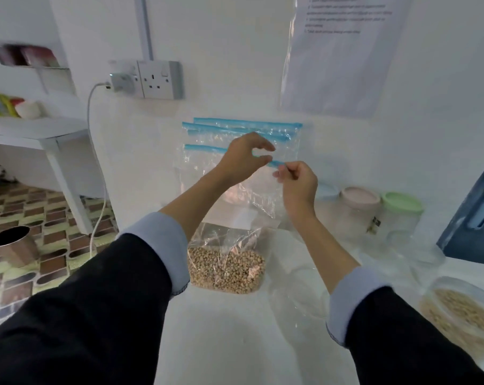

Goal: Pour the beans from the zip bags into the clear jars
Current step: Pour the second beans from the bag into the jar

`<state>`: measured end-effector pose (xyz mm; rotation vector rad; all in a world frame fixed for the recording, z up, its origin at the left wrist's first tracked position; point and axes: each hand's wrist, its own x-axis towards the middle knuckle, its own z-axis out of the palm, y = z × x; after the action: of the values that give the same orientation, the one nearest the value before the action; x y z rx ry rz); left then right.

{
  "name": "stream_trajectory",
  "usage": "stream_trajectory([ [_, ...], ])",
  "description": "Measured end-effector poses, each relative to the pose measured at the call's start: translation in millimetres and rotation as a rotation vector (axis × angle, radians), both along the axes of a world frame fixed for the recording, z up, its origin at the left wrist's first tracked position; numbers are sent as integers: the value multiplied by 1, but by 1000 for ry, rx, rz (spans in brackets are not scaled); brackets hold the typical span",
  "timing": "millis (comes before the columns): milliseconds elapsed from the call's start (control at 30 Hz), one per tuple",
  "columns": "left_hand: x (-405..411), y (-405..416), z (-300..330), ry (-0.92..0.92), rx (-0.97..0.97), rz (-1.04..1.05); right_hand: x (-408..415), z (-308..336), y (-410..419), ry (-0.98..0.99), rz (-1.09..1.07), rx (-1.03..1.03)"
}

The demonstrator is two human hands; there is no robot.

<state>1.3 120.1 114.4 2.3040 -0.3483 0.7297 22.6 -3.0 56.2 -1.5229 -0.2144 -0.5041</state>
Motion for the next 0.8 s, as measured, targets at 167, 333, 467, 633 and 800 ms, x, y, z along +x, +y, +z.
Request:
stream_trajectory([
  [167, 4, 8, 20, 45, -3, -132, -10, 16, 13, -71, 21, 84],
  [333, 5, 22, 21, 49, -58, -182, -6, 21, 27, -81, -11, 90],
  [467, 8, 19, 15, 5, -115, -136, -3, 25, 35, -77, -81, 90],
  [633, 9, 16, 12, -8, -148, -106, 1, 27, 33, -77, -114, 66],
  [800, 13, 18, 13, -32, 9, -77, 3, 25, 29, -70, -101, 59],
])
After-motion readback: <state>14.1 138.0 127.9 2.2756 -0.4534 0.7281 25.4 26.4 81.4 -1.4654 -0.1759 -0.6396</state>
